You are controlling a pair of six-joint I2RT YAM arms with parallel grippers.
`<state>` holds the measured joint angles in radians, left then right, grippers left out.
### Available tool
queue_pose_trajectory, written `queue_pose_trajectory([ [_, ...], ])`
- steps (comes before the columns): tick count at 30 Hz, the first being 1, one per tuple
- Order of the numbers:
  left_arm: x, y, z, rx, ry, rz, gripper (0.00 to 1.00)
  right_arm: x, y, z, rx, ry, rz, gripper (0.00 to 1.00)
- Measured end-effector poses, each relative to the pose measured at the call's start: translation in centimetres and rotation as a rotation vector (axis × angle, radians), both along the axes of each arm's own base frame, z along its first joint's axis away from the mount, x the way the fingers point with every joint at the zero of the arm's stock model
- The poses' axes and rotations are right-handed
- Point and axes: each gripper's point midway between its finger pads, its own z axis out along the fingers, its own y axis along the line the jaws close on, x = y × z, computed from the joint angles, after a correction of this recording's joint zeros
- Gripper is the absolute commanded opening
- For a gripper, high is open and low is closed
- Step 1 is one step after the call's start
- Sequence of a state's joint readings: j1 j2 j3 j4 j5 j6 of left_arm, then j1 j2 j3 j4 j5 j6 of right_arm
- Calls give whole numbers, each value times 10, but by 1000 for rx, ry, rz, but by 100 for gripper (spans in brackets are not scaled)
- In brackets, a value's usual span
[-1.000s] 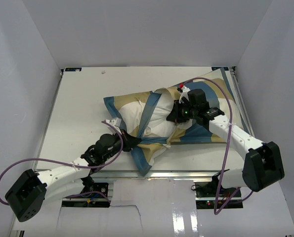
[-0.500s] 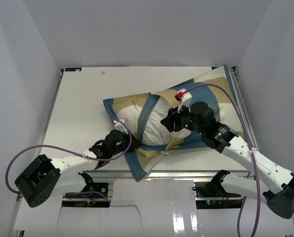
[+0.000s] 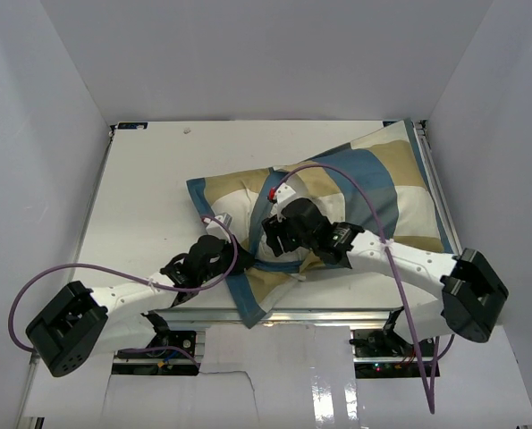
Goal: Remove the pillowcase from the pillow
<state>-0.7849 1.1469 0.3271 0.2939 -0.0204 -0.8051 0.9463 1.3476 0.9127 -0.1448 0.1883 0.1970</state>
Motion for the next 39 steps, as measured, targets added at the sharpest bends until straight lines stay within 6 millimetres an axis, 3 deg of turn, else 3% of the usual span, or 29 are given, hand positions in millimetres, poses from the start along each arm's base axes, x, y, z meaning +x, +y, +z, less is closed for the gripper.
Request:
queue_pose_trajectory([
  [5, 1, 3, 0, 7, -7, 9, 0, 16, 6, -31, -60, 0, -48, 76],
  [8, 3, 5, -1, 19, -15, 20, 0, 19, 14, -37, -46, -1, -40, 82],
  [12, 4, 8, -4, 35, -15, 33, 0, 19, 18, -43, -24, -6, -29, 80],
  [14, 4, 10, -5, 42, -11, 39, 0, 22, 21, -49, -26, -4, -33, 72],
  [15, 4, 11, -6, 46, -10, 43, 0, 23, 22, -53, -30, -1, -37, 57],
  [17, 5, 12, -7, 54, -7, 52, 0, 27, 24, -65, -37, 17, -53, 40],
  [18, 5, 13, -6, 59, -5, 57, 0, 30, 26, -70, -38, 26, -60, 13],
  [19, 6, 14, -5, 63, -4, 64, 0, 33, 28, -75, -32, 41, -70, 8],
  [21, 9, 16, 3, 64, -13, 78, 0, 41, 29, -78, -10, 64, -88, 8],
  [25, 15, 17, 37, 24, -65, 104, 0, 62, 20, -68, 56, 100, -131, 8],
  [29, 10, 14, 69, -48, -117, 83, 0, 79, -8, -42, 125, 133, -182, 8],
  [35, -1, 16, 84, -93, -140, 51, 0, 92, -39, 2, 192, 210, -191, 8],
  [39, 0, 17, 79, -99, -136, 62, 0, 91, -47, 20, 206, 271, -170, 8],
])
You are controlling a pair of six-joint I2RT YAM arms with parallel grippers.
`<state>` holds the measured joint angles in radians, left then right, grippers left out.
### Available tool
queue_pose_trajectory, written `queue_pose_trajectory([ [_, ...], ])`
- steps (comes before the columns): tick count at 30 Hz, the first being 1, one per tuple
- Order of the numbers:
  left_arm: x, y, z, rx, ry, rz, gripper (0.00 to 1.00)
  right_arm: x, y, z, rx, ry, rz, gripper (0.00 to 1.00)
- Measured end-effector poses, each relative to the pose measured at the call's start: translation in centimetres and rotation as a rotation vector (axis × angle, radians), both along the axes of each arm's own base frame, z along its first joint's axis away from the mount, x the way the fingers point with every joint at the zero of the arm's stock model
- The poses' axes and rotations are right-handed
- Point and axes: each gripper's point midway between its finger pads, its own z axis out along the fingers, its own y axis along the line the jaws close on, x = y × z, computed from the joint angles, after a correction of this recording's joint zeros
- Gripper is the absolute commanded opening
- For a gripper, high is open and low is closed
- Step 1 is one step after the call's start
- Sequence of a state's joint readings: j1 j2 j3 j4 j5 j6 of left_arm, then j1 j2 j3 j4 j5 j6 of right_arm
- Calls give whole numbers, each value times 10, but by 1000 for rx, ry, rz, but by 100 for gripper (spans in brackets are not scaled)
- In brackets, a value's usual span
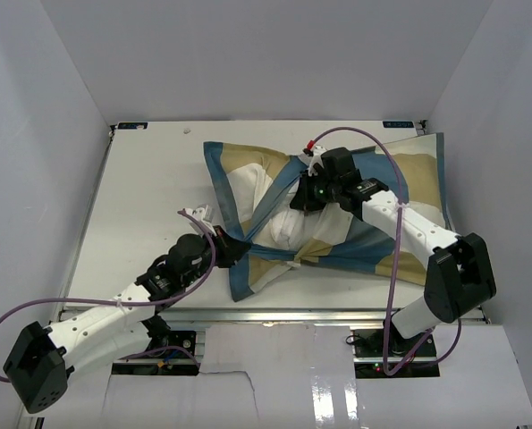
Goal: Remove the pillowcase from the pillow
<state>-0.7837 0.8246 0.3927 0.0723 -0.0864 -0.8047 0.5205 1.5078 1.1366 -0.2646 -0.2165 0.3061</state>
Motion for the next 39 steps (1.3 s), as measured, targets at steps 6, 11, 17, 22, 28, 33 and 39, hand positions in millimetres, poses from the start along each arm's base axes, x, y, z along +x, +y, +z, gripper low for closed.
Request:
queue_pose_trajectory([
  [6, 7, 1, -34, 34, 74, 57, 0, -8, -4, 4, -15, 29, 38, 8],
  [11, 22, -7, -49, 61, 119, 101, 0, -12, -12, 11, -15, 34, 77, 8],
  [17, 25, -22, -47, 54, 102, 45, 0, -31, -15, 27, -28, -29, 187, 55],
  [22, 16, -15, -78, 132, 165, 15, 0, -76, -2, 55, -56, -221, 263, 74],
  [28, 11, -17, -80, 119, 166, -7, 0, -127, 19, 67, -50, -348, 334, 83],
  [33, 6, -16, -75, 84, 156, -16, 0, -165, 47, 44, -104, -410, 431, 91],
  [39, 3, -16, -63, 40, 141, -21, 0, -160, 63, -10, -221, -471, 437, 95],
])
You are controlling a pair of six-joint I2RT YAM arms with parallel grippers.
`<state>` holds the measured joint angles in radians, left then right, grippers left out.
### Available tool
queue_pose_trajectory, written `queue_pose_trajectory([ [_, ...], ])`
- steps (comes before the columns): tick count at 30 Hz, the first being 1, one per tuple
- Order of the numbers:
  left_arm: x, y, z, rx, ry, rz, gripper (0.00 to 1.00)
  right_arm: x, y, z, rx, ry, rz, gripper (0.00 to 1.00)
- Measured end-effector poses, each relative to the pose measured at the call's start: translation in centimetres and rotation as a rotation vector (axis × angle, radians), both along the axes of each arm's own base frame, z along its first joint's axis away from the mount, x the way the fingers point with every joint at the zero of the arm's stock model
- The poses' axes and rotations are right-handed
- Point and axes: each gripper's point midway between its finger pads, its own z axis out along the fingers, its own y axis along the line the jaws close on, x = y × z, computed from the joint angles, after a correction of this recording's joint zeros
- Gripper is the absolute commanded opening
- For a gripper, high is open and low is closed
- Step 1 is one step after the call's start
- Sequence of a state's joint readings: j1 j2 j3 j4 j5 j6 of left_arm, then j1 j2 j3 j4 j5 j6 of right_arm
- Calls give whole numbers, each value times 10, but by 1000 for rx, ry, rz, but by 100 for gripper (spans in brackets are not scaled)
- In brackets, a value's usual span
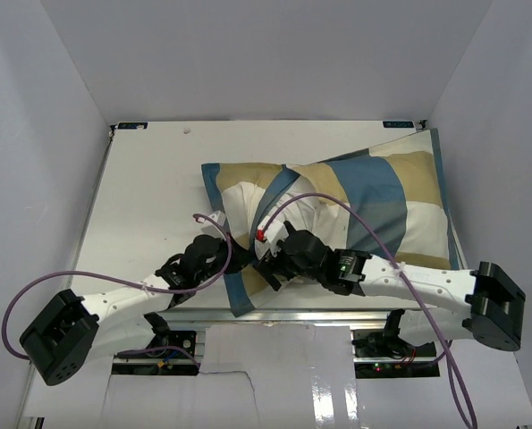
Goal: Remove the pillowcase from the pillow
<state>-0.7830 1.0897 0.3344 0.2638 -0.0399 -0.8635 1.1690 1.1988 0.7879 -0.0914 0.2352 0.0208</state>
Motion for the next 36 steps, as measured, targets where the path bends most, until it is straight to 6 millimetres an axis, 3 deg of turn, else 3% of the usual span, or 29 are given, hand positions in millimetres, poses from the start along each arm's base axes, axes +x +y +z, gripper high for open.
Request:
queue_pose_trajectory([
  [3, -2, 2, 4, -20, -6, 5, 0, 12, 3, -21, -48, -23, -43, 94],
  [6, -2, 3, 8, -35, -15, 12, 0, 23, 10, -30, -57, -52, -77, 83],
  [7, -2, 3, 9, -36, -16, 14, 0, 26, 11, -32, -56, -60, -89, 65],
  [10, -2, 4, 9, -35, -14, 17, 0, 36, 10, -36, -50, -80, -150, 32],
  [12, -2, 4, 9, -35, -15, 20, 0, 39, 6, -37, -40, -82, -190, 12],
  [13, -2, 4, 9, -35, -15, 21, 0, 39, 3, -37, -29, -80, -212, 8],
  [16, -1, 6, 10, -39, -16, 34, 0, 35, -14, -31, 17, -70, -261, 8],
  [23, -4, -3, 31, -56, -5, 15, 0, 6, -68, 14, 283, -28, -313, 8],
  [25, -5, -8, 41, -55, -3, -6, 17, -2, -80, 14, 348, -12, -316, 8],
  [28, -6, -10, 51, -20, -15, -41, 62, -10, -88, 11, 379, 10, -306, 8],
  [31, -2, -9, 54, 36, -22, -73, 77, -14, -92, 5, 358, 28, -300, 8],
  [36, 3, -24, 76, 104, -31, -158, 83, -18, -90, 0, 340, 45, -278, 8],
])
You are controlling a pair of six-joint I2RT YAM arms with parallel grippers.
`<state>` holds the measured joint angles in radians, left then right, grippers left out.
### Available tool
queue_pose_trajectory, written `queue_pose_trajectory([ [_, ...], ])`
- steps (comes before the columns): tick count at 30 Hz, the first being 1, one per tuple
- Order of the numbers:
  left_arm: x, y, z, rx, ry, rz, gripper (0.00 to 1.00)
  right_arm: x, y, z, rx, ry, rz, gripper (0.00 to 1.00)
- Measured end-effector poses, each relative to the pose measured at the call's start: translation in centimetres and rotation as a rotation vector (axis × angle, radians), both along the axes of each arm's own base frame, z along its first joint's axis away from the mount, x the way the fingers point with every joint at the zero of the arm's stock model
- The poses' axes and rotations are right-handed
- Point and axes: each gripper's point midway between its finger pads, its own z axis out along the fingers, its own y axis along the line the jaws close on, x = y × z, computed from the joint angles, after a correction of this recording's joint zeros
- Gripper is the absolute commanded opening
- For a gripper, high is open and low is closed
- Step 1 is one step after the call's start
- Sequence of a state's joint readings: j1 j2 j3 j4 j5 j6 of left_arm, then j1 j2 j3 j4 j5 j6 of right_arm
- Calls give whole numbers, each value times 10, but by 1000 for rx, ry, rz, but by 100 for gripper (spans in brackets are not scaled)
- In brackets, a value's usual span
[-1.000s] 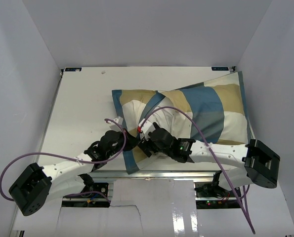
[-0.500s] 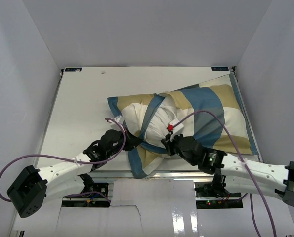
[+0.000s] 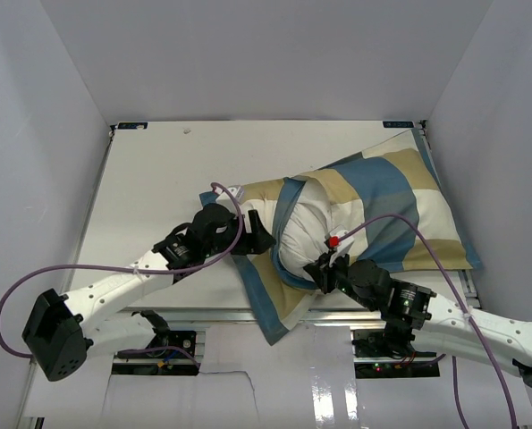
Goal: Remove the pillowcase from the pillow
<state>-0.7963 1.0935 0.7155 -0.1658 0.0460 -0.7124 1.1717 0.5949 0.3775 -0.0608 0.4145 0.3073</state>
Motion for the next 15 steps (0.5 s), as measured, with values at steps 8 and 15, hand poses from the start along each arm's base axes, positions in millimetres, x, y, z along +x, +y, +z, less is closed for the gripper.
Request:
queue_pose_trajectory([
  [8, 10, 0, 2, 93, -1, 19, 87, -3, 3, -2, -4, 9, 22, 8],
  [15, 24, -2, -41, 212, 85, 65, 47, -6, 1, 1, 6, 8, 34, 8],
])
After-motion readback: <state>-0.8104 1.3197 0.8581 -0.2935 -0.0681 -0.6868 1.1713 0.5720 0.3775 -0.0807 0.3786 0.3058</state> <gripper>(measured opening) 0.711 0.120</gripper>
